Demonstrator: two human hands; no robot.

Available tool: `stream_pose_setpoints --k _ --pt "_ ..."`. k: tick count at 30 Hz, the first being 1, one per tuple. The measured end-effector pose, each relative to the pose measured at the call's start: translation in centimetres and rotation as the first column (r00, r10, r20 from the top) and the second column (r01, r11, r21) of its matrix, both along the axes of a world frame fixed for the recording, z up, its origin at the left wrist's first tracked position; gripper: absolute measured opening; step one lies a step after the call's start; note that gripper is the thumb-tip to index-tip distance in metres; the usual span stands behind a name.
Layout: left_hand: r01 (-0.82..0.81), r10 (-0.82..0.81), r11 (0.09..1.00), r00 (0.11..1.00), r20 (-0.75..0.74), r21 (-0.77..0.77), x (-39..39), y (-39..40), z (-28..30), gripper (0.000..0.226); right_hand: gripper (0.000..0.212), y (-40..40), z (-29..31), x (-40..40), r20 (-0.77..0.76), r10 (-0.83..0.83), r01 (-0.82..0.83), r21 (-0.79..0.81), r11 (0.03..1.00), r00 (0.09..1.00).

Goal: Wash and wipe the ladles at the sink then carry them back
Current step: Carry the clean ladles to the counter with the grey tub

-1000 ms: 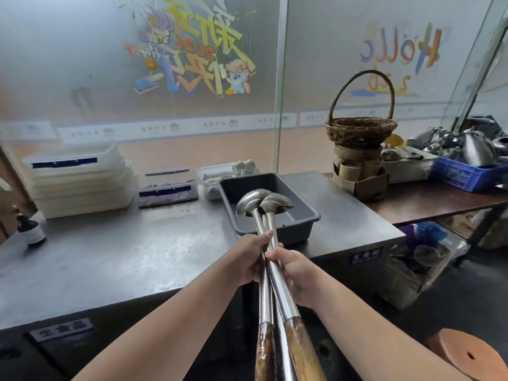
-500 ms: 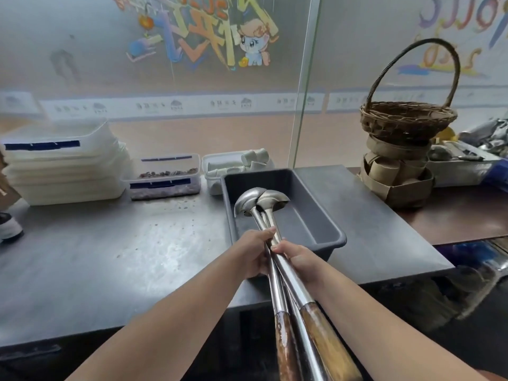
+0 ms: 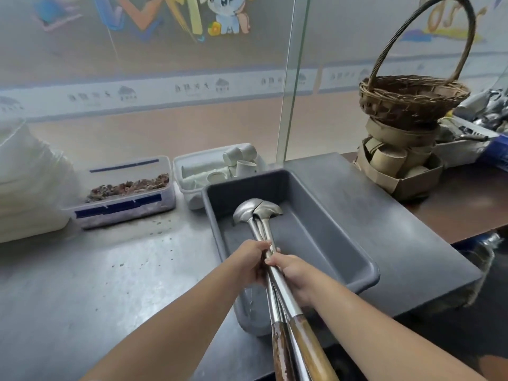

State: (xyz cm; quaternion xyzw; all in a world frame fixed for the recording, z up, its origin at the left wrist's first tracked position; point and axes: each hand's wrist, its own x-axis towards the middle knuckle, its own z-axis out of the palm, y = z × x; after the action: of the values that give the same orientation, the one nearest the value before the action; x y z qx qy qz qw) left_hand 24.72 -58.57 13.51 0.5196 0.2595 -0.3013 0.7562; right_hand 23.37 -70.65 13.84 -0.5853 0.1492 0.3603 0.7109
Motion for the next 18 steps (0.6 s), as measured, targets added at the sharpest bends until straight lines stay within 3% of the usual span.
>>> stream_pose_setpoints --k 11,15,18 --pt "0.041 -0.039 0.994 0.999 -0.027 0.097 5.4 -0.1 -5.6 0.030 0.027 -0.3 -5.0 6.1 -0.087 0.060 -0.065 -0.060 0.996 0.994" --pt "-0.041 0.043 0.993 0.999 -0.017 0.113 6.4 -0.4 -6.1 0.025 0.038 -0.6 -6.8 7.9 -0.118 0.076 -0.085 -0.072 0.994 0.990" --pt "-0.093 0.092 0.991 0.996 0.019 0.100 7.5 -0.3 -6.7 0.026 0.032 -1.0 -7.5 9.5 -0.122 0.134 -0.147 -0.105 0.984 0.983"
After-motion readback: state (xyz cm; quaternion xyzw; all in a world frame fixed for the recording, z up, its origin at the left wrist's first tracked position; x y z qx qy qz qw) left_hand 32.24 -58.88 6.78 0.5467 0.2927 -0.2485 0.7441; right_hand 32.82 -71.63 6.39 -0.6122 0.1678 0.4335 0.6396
